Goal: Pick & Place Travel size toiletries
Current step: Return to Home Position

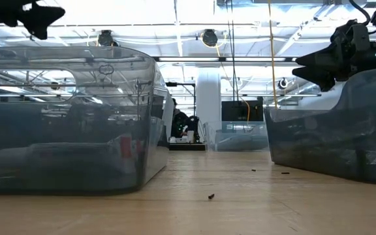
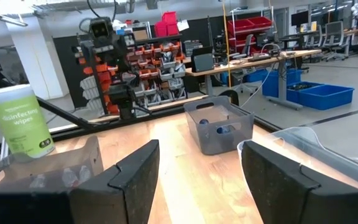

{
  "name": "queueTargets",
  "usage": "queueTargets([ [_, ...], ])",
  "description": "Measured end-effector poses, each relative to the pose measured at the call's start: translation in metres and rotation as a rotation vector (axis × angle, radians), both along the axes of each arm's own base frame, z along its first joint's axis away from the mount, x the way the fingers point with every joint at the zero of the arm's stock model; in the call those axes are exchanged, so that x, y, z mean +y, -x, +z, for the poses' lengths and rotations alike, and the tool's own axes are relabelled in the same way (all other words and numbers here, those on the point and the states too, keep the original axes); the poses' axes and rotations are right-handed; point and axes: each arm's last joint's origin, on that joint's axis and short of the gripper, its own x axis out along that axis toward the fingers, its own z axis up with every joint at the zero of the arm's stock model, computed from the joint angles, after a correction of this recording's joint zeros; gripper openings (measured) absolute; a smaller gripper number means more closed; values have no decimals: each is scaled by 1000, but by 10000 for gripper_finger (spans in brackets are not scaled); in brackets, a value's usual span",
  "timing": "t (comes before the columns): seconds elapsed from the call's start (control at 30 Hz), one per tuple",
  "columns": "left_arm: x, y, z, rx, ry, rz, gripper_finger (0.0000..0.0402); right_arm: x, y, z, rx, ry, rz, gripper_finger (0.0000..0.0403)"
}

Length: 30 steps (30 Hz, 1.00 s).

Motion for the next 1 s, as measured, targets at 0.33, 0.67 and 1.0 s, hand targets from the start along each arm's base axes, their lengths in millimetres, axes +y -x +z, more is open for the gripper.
queueTargets([
  [0.33, -1, -11, -21, 18, 28, 10, 255, 0, 0, 0, 1, -1, 0, 217],
  [0.67, -3, -22, -45, 40, 49, -9, 255, 0, 0, 0, 1, -1, 0, 218],
  [1.0, -4, -26, -56, 37, 46, -33, 255, 0, 0, 0, 1, -1, 0, 219],
])
